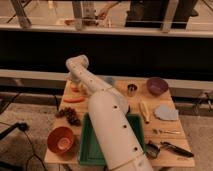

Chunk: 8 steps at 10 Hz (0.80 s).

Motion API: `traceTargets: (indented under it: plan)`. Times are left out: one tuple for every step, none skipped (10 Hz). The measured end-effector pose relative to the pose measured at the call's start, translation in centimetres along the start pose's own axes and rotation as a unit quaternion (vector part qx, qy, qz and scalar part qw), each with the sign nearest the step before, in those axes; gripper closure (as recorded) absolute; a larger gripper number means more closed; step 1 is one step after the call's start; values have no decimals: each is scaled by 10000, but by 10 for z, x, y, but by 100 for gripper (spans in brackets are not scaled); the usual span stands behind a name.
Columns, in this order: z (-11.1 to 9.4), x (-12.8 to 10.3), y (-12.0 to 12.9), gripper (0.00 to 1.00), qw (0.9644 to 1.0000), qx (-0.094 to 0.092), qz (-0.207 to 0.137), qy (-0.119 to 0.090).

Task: Place apple in red bowl

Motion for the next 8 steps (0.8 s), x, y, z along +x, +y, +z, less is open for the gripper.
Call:
traceTargets:
  plan:
    - [1,1,1,32,10000,-12,5,5]
    - [3,3,3,47,10000,-26,16,4]
    - [3,4,5,55,10000,-36,17,1]
    - [4,4,5,62,10000,-41,15,-7]
    - [5,3,5,75,10000,-43,3,-23]
    - [5,3,5,84,10000,-37,-2,-36]
    - [5,2,5,94,10000,-22,4,-63]
    - [2,0,5,98,9999,11,15,-118]
